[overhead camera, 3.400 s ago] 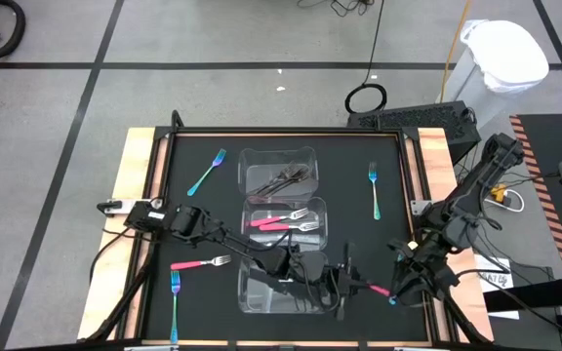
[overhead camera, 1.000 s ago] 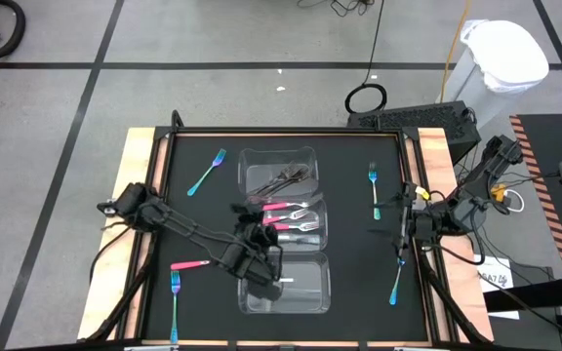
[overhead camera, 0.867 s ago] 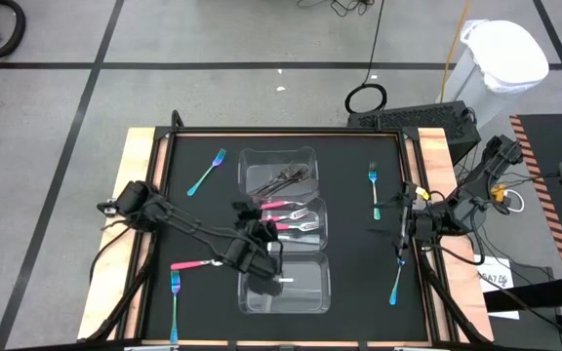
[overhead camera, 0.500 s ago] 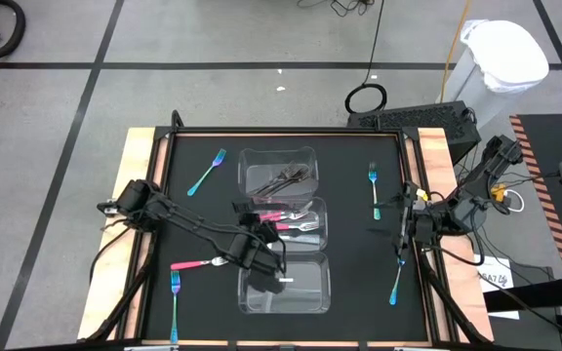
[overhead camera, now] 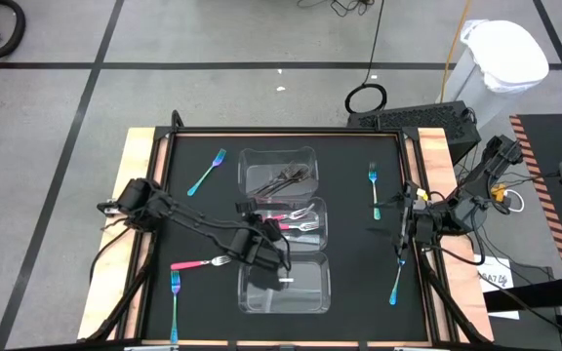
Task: Sort silverware by color (type)
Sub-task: Put the right pink fork into the middle transparent bin
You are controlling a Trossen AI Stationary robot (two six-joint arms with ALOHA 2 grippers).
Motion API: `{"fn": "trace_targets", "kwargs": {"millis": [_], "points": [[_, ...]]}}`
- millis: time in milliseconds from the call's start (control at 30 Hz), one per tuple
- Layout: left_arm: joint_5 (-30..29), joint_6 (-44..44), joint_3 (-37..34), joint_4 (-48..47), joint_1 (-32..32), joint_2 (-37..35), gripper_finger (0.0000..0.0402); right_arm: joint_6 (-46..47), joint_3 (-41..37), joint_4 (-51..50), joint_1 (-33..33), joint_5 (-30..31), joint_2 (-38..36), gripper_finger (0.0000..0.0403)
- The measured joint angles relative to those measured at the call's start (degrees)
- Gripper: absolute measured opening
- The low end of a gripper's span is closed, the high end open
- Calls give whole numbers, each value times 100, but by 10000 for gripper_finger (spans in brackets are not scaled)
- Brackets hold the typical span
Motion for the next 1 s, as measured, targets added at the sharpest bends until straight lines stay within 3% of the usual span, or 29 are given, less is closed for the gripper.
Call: {"fn": "trace_targets", "kwargs": {"millis": [233, 1000], "points": [[360, 0, 0, 224, 187, 0, 45, 49, 0, -7, 0, 0, -2, 274], [531, -5, 2, 337, 214, 0, 48, 43, 0, -94, 2, 0, 0, 274]]}}
